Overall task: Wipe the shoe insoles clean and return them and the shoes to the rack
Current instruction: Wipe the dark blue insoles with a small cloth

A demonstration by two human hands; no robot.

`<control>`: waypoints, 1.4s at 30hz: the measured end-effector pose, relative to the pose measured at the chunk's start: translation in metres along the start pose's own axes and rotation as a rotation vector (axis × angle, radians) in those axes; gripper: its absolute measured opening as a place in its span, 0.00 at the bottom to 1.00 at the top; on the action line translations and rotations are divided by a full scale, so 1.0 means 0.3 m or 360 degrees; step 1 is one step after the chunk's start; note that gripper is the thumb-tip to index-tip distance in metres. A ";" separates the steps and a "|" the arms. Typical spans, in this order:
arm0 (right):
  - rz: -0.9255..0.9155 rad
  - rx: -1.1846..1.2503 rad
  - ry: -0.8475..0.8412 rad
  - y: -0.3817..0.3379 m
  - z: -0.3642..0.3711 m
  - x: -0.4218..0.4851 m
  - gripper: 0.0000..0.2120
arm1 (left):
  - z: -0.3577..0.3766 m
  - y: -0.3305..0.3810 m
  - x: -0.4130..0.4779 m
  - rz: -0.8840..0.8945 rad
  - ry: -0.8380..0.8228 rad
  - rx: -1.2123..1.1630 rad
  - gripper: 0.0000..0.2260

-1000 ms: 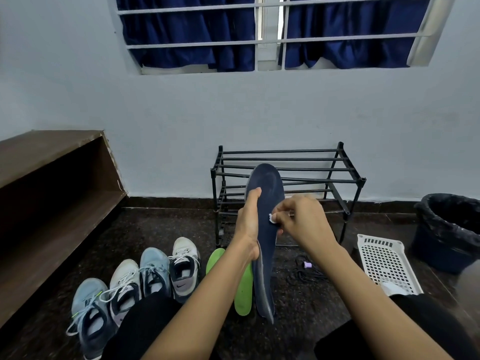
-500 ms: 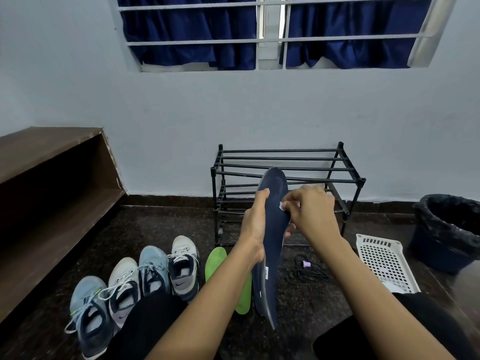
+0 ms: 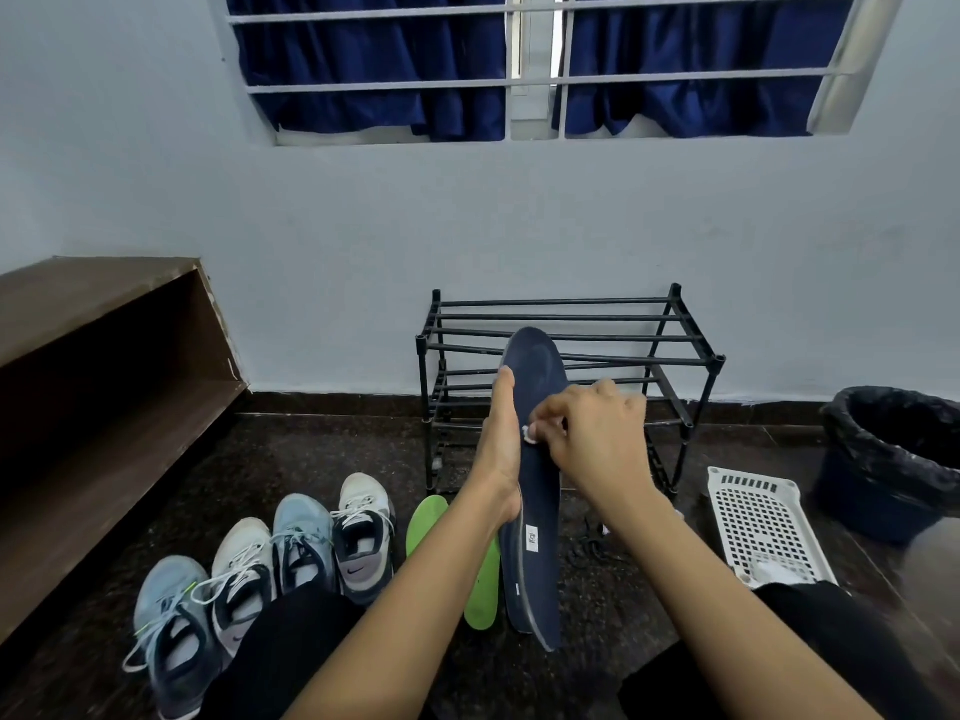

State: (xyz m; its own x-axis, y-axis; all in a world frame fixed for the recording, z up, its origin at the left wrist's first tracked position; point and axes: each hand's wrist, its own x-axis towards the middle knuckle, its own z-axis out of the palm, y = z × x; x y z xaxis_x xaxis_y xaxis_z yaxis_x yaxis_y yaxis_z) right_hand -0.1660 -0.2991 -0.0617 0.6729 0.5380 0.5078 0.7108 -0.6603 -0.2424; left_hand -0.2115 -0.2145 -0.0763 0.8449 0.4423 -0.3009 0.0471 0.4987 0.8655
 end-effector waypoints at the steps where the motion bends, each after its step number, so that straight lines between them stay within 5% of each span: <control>1: 0.0045 0.0016 0.0062 0.014 0.000 0.014 0.06 | 0.008 -0.003 -0.008 0.0001 -0.0030 -0.0034 0.35; 7: 0.0270 0.0174 0.0377 0.056 0.014 0.049 0.03 | 0.025 -0.011 -0.002 -0.0022 -0.0178 -0.0166 0.33; 18: -0.0137 0.0114 0.0172 -0.034 0.061 -0.051 0.05 | -0.033 0.000 0.025 -0.0033 0.0030 0.0127 0.36; 33: 0.0428 0.0208 0.0380 0.114 0.035 0.086 0.05 | 0.032 -0.052 0.018 -0.0043 -0.0112 0.0070 0.42; 42: -0.0032 0.0251 0.0134 -0.009 0.046 -0.022 0.02 | -0.040 -0.024 0.039 -0.0058 -0.0016 0.0146 0.37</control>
State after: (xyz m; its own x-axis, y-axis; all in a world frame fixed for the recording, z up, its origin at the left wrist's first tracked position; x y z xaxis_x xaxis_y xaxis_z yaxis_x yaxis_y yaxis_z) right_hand -0.1695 -0.2934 -0.0758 0.6435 0.5000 0.5796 0.7517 -0.5558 -0.3550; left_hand -0.2084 -0.2041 -0.0908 0.8469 0.4175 -0.3292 0.1262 0.4436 0.8873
